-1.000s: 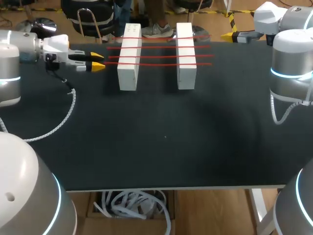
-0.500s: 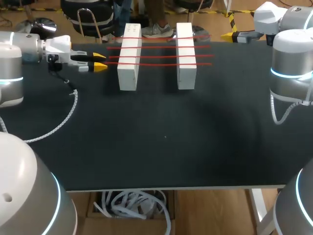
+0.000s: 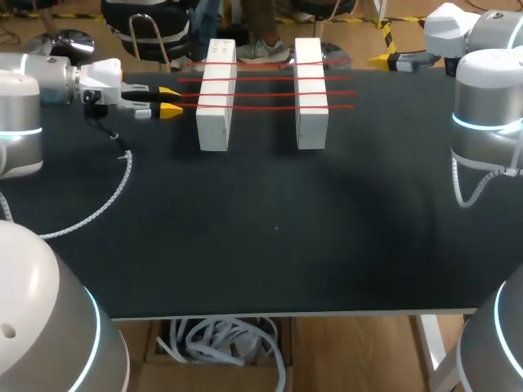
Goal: Grab the tape and strap the tape.
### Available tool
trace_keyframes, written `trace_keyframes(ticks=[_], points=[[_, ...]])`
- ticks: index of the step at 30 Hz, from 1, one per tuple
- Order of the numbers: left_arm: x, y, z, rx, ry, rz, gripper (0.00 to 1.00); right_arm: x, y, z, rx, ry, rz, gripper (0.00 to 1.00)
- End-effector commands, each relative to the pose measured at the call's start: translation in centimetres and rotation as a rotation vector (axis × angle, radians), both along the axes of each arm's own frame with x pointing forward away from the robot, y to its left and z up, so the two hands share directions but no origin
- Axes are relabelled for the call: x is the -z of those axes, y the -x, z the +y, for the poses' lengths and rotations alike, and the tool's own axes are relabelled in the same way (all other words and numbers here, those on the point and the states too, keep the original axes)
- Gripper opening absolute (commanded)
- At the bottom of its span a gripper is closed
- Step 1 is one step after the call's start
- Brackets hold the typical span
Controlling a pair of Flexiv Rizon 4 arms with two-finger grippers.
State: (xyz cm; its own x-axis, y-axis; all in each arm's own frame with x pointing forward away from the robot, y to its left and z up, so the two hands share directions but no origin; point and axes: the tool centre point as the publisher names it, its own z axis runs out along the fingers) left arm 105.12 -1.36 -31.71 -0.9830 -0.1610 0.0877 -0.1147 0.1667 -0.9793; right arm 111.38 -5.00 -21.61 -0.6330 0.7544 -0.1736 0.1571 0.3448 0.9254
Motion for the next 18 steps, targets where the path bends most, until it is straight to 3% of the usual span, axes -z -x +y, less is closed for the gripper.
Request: trace_keyframes(ticks=[1,18], points=[[0.32,-0.24,0.23,0.012,0.006,0.004,0.28,0.0,0.0,0.0,0.0,0.0,0.0,1.0],[0.7,-0.06,0.51,0.016,0.018,0.013,0.29,0.0,0.0,0.0,0.0,0.0,0.0,1.0]])
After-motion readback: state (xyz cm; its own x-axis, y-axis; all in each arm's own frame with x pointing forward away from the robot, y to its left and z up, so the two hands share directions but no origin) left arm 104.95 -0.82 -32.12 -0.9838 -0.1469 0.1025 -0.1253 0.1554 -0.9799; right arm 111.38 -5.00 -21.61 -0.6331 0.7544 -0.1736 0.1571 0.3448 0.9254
